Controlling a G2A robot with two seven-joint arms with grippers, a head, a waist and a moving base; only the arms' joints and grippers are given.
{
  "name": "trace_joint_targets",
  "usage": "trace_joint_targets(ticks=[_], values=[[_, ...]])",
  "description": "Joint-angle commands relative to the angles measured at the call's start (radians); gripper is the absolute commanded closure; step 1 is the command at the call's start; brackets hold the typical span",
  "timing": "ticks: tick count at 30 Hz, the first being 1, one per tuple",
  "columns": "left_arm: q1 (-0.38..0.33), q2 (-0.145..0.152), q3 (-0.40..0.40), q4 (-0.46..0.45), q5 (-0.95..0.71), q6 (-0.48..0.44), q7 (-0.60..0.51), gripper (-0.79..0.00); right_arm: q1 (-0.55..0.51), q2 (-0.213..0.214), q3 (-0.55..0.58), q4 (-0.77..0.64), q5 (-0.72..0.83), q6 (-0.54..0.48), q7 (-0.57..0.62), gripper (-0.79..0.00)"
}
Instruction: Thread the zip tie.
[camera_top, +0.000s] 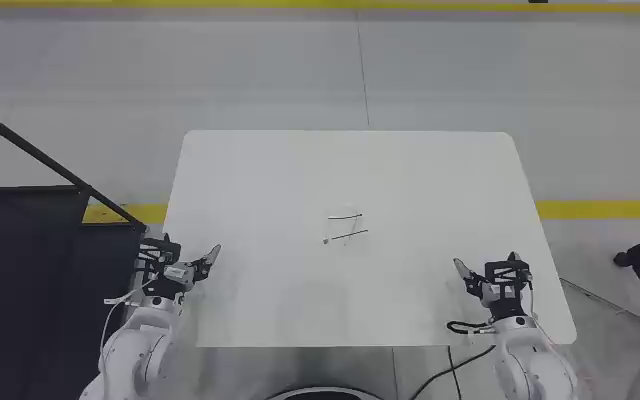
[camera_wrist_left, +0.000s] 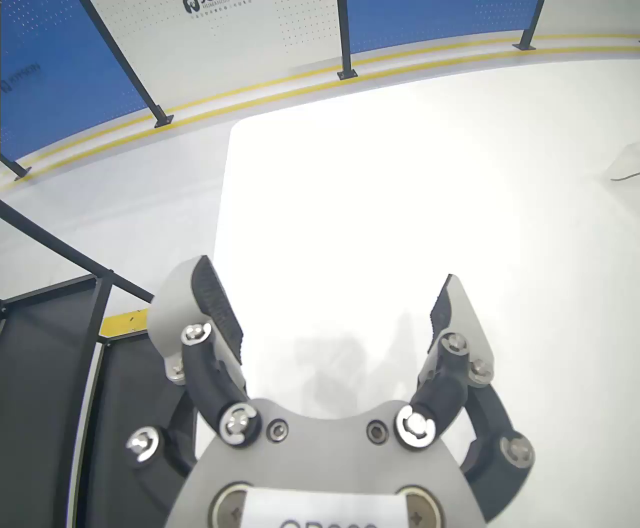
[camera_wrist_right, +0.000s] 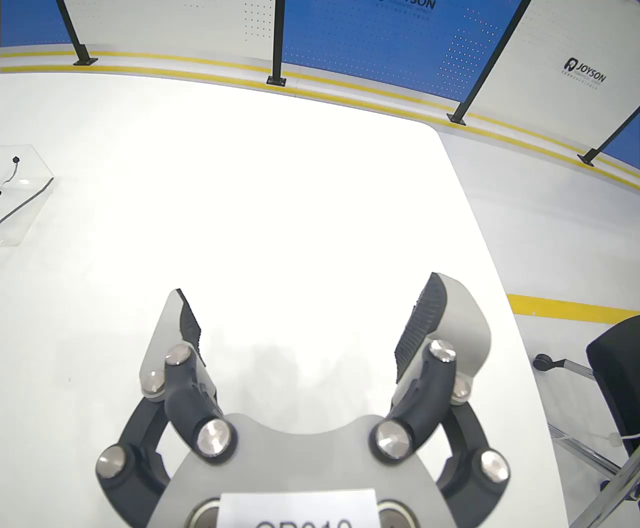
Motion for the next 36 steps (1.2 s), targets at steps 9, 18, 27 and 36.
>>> trace_joint_targets(ticks=[9, 18, 27, 36], values=[[0.0, 0.0, 0.0, 0.0, 0.0, 0.0, 0.0, -0.785, 0.0, 0.0, 0.0, 0.0, 0.0, 0.0, 0.0, -0.785], [0.018, 0.002, -0.003, -0.004, 0.029, -0.071, 0.108, -0.785, 0.0, 0.0, 0.0, 0.0, 0.0, 0.0, 0.0, -0.785], [0.01, 0.011, -0.06, 0.003, -0.164, -0.344, 0.118, -0.785, 0.03, 0.01, -0.006, -0.031, 0.068, -0.244, 0.207, -0.785], [0.026, 0.024, -0.145, -0.004, -0.289, -0.518, 0.038, -0.785, 0.18, 0.024, -0.042, 0.014, 0.298, -0.527, 0.539, -0.785]])
